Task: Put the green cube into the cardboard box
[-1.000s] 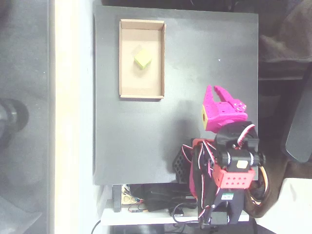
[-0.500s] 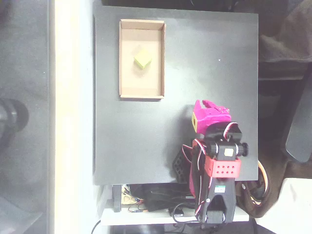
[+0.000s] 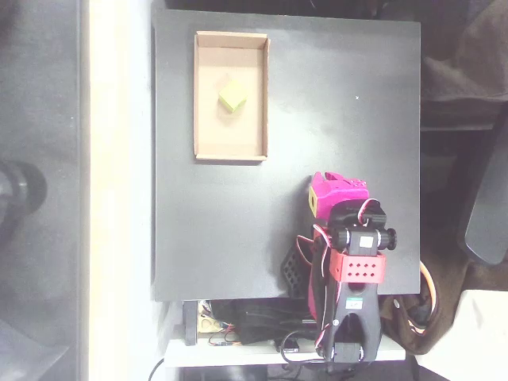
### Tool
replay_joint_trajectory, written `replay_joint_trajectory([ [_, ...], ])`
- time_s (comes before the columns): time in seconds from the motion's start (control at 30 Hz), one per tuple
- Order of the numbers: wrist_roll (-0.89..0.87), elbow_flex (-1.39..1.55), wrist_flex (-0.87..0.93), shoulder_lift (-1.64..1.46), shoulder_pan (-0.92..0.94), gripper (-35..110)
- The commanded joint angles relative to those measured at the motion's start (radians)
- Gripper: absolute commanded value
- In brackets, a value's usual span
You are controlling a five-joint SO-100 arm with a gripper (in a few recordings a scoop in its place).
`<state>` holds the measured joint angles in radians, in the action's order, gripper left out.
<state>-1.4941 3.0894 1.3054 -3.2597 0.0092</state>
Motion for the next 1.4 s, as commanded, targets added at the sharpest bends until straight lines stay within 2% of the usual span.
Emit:
replay_joint_trajectory([
  [0.0, -0.009, 0.005, 0.018, -0.044, 0.02, 4],
  [0.47, -0.003, 0.069, 0.028, -0.058, 0.02, 4],
  [0.67, -0.011, 0.064, 0.117, -0.081, 0.02, 4],
  [1.37, -0.002, 0.067, 0.118, -0.081, 0.008, 4],
])
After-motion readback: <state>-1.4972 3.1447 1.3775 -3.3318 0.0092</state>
